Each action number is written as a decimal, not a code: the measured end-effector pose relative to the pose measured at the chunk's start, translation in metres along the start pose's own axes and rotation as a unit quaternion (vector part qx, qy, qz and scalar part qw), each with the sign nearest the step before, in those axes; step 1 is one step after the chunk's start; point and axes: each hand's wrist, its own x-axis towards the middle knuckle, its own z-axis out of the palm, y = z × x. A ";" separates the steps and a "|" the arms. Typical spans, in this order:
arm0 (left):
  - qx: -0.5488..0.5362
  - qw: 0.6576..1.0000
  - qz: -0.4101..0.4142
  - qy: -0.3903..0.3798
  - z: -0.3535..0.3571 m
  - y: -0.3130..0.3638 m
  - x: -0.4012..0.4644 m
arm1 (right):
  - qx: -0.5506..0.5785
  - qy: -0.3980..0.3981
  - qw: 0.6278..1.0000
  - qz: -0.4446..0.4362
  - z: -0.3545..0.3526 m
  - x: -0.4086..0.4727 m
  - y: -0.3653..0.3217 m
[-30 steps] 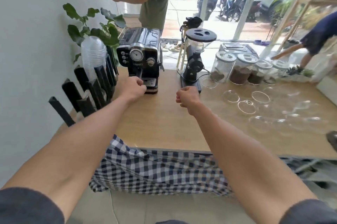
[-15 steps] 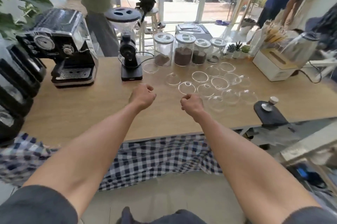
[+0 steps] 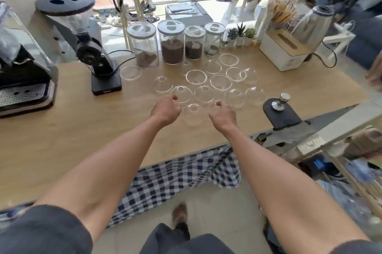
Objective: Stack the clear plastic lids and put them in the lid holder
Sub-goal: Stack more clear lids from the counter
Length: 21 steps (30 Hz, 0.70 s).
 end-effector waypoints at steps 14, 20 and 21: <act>0.173 0.984 0.044 -0.028 0.036 -0.005 0.105 | -0.198 -0.006 0.979 -0.048 0.006 0.063 0.035; 0.171 0.984 0.040 -0.027 0.042 -0.004 0.114 | -0.153 0.025 0.985 -0.074 -0.004 0.071 0.041; 0.166 0.985 0.039 -0.022 0.043 -0.005 0.114 | -0.130 0.036 0.988 -0.080 -0.006 0.071 0.041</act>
